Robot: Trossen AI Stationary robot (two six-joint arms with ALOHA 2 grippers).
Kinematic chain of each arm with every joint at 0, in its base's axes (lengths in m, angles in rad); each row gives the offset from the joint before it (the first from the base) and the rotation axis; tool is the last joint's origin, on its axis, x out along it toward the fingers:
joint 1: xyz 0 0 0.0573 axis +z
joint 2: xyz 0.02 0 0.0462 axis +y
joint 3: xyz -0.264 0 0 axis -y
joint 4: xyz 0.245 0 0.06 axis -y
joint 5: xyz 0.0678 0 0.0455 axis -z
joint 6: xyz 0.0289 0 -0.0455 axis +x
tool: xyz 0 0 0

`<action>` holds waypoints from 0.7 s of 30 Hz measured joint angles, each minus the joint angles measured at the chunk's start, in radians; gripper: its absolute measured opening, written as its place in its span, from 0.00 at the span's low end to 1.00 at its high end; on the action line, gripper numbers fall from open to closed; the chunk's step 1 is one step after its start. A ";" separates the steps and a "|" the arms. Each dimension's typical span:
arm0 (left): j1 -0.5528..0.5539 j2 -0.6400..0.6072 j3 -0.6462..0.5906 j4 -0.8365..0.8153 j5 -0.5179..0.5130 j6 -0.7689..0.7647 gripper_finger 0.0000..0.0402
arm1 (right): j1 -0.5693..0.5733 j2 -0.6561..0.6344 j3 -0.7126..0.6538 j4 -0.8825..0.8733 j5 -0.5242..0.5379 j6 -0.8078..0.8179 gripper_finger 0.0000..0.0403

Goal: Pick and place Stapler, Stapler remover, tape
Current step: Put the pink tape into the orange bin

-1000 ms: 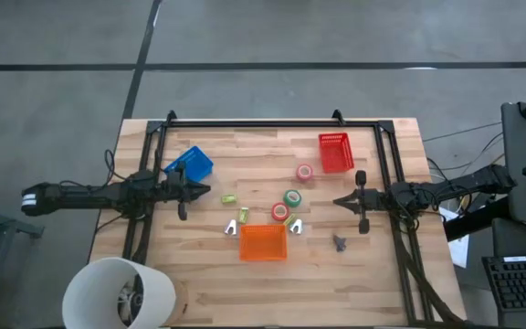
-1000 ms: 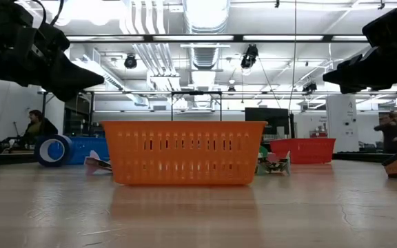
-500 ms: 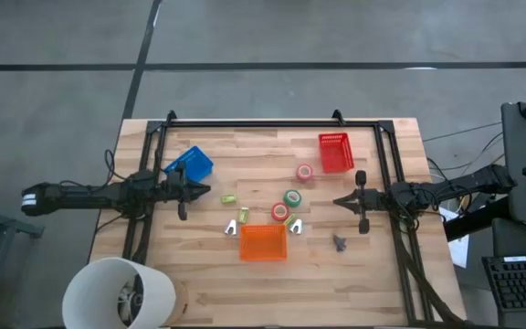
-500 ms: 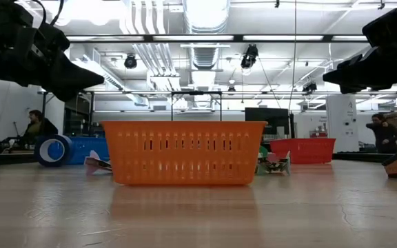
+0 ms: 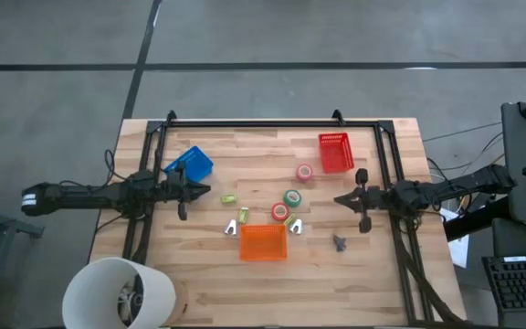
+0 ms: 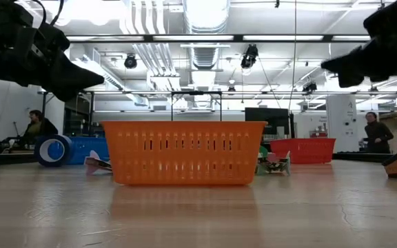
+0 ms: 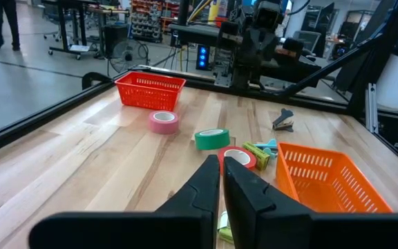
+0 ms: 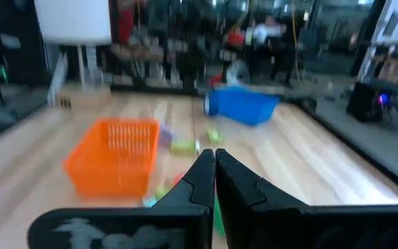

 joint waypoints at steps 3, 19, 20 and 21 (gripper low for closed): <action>0.000 0.000 0.000 0.000 0.000 0.000 0.06 | 0.001 0.000 0.000 0.069 -0.003 0.075 0.02; 0.001 0.000 0.000 0.000 0.000 0.000 0.06 | -0.002 0.121 0.000 0.338 0.107 0.212 0.02; 0.001 0.000 0.000 0.000 0.000 0.000 0.06 | -0.003 0.147 0.000 0.340 0.132 0.212 0.02; 0.001 0.000 0.000 0.000 0.000 0.000 0.06 | -0.003 0.173 0.000 0.342 0.154 0.212 0.02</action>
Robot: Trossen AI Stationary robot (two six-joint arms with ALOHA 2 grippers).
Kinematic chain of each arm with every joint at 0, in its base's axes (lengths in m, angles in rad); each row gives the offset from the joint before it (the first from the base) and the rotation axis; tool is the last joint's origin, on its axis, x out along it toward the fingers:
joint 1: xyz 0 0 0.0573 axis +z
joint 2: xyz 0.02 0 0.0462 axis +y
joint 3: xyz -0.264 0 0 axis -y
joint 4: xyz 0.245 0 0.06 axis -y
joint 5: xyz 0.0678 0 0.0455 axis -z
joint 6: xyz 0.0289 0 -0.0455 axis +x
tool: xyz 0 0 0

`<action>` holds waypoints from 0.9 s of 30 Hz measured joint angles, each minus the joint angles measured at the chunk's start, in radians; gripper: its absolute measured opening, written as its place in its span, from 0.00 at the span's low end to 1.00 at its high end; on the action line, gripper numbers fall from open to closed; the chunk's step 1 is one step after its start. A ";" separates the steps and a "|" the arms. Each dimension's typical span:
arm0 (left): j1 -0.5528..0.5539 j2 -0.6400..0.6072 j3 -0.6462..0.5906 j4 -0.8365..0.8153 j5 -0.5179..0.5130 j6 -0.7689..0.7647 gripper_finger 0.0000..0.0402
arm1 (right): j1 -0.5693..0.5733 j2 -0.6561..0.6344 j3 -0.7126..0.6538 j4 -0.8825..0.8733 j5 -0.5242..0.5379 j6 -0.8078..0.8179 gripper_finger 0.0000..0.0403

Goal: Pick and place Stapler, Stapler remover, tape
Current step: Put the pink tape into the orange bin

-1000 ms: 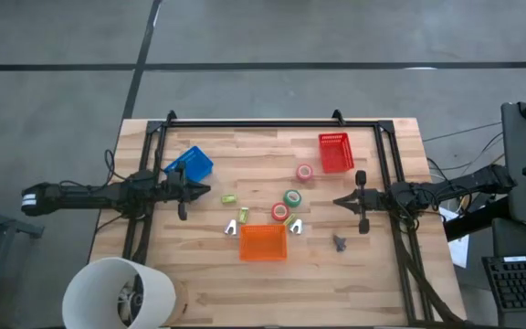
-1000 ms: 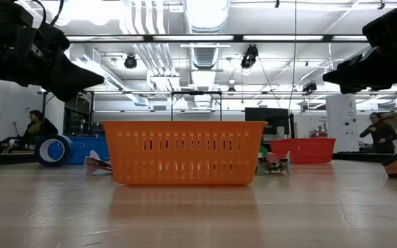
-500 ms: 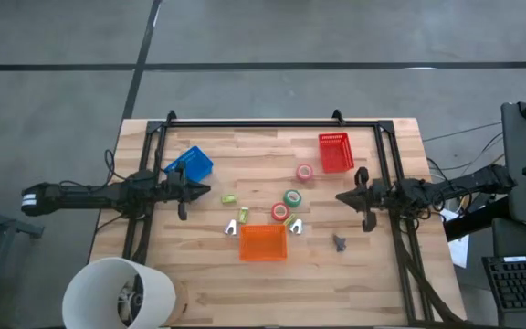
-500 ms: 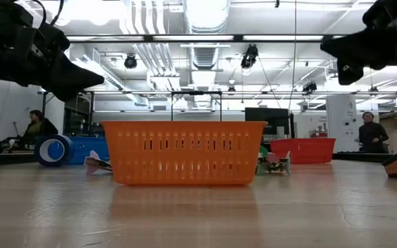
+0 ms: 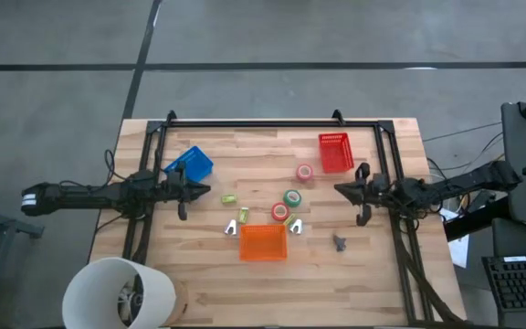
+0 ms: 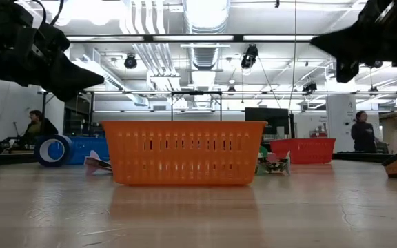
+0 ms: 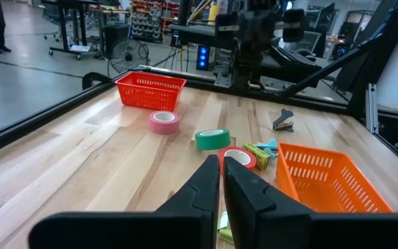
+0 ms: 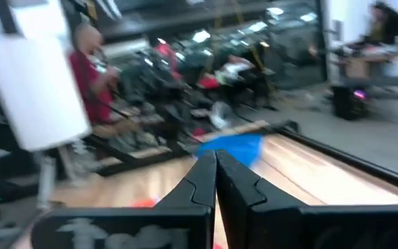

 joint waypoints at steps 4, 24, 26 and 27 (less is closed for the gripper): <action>0.000 0.000 0.000 0.000 0.000 0.000 0.06 | -0.014 0.104 0.008 -0.001 0.065 0.000 0.03; -0.001 0.000 0.000 0.000 0.000 0.000 0.06 | -0.213 0.795 0.578 -0.430 0.064 -0.134 0.65; -0.001 0.000 0.000 0.000 0.000 0.000 0.06 | -0.233 0.851 0.628 -0.498 0.039 -0.125 0.65; -0.001 0.000 0.000 0.000 0.000 0.000 0.06 | -0.242 0.873 0.648 -0.530 0.030 -0.116 0.65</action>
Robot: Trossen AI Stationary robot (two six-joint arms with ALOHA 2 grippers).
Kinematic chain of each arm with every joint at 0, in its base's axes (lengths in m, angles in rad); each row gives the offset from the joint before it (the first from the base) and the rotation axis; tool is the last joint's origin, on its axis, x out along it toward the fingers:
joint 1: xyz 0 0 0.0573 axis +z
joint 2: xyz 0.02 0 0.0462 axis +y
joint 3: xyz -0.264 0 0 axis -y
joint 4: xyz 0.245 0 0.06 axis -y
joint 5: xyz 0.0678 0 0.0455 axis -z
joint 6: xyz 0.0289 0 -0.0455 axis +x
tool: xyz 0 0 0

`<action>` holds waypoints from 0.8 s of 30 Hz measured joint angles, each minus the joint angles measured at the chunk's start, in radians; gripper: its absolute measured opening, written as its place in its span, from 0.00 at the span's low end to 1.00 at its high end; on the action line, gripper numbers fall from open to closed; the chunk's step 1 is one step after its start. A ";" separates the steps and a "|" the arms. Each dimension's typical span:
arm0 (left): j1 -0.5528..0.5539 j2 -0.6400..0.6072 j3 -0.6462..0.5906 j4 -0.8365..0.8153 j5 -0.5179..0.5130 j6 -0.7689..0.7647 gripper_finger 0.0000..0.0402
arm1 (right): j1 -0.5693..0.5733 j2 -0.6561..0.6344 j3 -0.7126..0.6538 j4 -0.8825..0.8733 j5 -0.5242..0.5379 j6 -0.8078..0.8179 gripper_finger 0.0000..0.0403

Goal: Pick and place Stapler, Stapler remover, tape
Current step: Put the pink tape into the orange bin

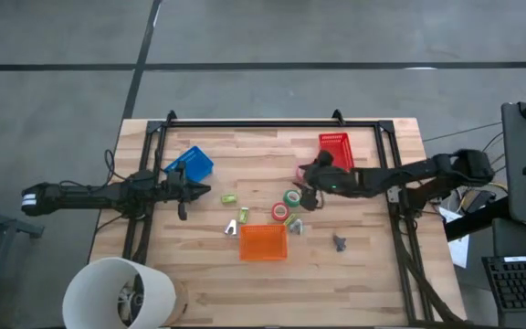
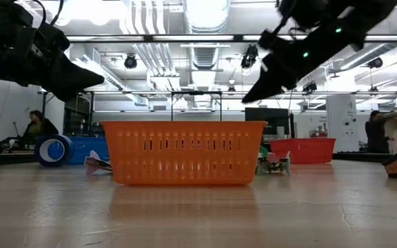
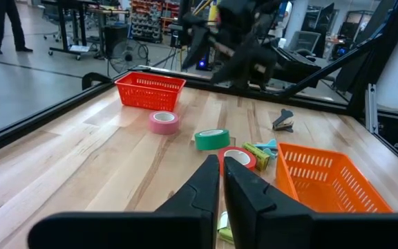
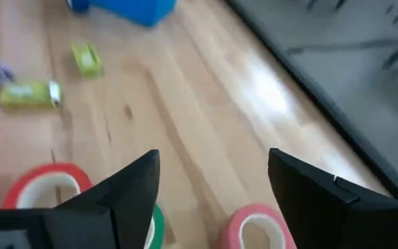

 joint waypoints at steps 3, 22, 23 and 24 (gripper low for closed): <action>0.000 0.000 0.000 0.000 0.000 0.000 0.06 | -0.022 0.056 0.052 -0.089 -0.006 0.020 0.64; 0.000 0.000 0.000 -0.003 0.000 0.000 0.06 | -0.207 0.137 0.105 -0.198 -0.277 0.195 0.57; 0.000 0.000 0.000 -0.003 0.000 0.000 0.06 | -0.207 0.142 0.105 -0.208 -0.278 0.195 0.56; 0.000 0.000 0.000 -0.003 0.000 0.000 0.06 | -0.207 0.148 0.105 -0.215 -0.277 0.195 0.56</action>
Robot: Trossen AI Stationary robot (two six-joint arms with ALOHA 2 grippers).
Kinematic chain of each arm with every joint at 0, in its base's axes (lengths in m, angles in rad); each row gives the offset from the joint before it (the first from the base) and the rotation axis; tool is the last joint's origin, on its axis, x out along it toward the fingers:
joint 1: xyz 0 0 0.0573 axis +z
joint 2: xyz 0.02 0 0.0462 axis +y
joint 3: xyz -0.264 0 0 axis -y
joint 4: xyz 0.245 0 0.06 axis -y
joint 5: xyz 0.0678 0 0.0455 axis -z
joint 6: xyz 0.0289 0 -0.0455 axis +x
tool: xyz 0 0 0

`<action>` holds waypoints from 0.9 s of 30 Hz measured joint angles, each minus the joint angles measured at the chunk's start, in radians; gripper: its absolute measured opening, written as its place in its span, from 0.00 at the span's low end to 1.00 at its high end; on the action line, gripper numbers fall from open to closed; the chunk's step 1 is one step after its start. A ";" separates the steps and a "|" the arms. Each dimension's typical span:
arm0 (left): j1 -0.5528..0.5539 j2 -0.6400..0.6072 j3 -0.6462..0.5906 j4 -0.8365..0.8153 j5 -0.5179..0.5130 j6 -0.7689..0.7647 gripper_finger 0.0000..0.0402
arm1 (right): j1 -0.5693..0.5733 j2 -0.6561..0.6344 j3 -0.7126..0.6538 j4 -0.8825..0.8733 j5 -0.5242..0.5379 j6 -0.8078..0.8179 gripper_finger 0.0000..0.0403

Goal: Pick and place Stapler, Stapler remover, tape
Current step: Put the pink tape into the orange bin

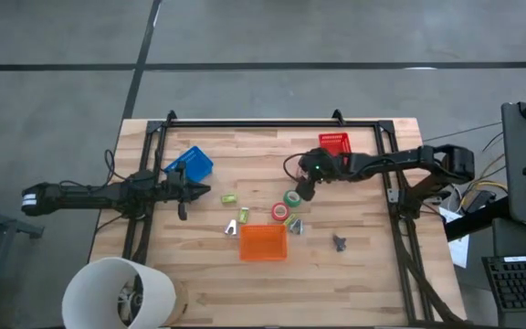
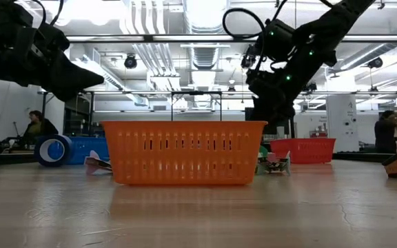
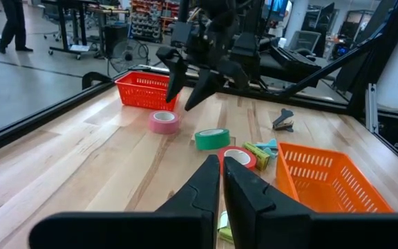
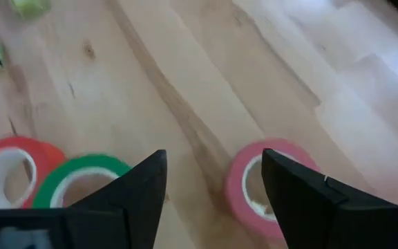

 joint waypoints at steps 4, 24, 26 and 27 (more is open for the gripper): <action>0.001 0.000 0.000 -0.003 0.000 0.000 0.06 | -0.001 0.035 0.000 0.002 0.002 0.000 0.56; 0.000 0.000 0.000 -0.006 0.000 0.000 0.06 | -0.002 0.232 0.083 -0.004 0.049 -0.005 0.43; 0.000 0.000 0.000 -0.008 0.000 0.000 0.06 | -0.002 0.230 0.083 -0.002 0.049 -0.008 0.37; 0.000 0.000 0.000 -0.009 0.000 0.000 0.06 | -0.002 0.227 0.083 -0.005 0.049 -0.008 0.34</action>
